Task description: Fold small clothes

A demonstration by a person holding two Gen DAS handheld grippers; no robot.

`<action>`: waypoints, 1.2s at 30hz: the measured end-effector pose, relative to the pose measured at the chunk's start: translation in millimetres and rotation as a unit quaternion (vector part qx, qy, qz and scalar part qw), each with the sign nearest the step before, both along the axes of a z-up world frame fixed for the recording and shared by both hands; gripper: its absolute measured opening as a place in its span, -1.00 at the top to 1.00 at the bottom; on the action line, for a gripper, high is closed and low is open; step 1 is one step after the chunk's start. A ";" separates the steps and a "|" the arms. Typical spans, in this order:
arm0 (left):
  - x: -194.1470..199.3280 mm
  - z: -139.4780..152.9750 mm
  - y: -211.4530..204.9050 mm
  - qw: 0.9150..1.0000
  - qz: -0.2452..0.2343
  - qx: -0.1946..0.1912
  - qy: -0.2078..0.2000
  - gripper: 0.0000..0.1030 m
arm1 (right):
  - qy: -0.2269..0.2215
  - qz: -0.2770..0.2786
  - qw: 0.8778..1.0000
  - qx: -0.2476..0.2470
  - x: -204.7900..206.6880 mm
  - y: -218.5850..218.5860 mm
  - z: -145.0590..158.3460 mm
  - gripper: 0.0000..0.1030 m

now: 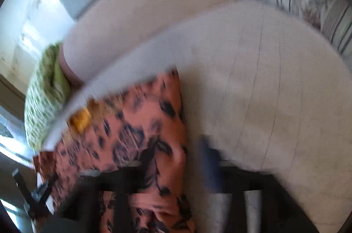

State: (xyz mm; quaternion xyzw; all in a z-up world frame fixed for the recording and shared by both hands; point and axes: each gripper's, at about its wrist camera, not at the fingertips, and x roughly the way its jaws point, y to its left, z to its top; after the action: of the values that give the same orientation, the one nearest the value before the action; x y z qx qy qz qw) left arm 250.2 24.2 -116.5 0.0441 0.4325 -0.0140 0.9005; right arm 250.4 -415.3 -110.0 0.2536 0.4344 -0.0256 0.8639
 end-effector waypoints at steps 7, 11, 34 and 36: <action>4.9 -22.1 -10.7 0.999 -0.020 0.037 0.015 0.88 | 0.051 0.051 0.997 0.016 71.6 5.0 -24.3 0.81; 0.3 -21.4 -18.9 0.998 -0.026 0.050 0.011 0.88 | 0.053 0.063 0.992 -0.099 80.9 27.6 -12.6 0.73; -195.9 24.4 55.8 0.999 0.006 -0.033 0.001 0.13 | 0.116 0.053 0.981 -0.146 -108.0 44.4 -9.1 0.82; -200.6 20.3 60.2 0.999 0.009 -0.033 0.017 0.13 | 0.130 0.059 0.980 -0.142 -111.1 43.7 -27.6 0.75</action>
State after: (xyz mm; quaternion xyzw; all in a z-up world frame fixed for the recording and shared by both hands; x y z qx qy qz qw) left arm 49.6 84.3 -96.2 0.0104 0.4471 -0.0206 0.8942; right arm 139.2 -371.6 -137.6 0.0972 0.5494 -0.0688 0.8271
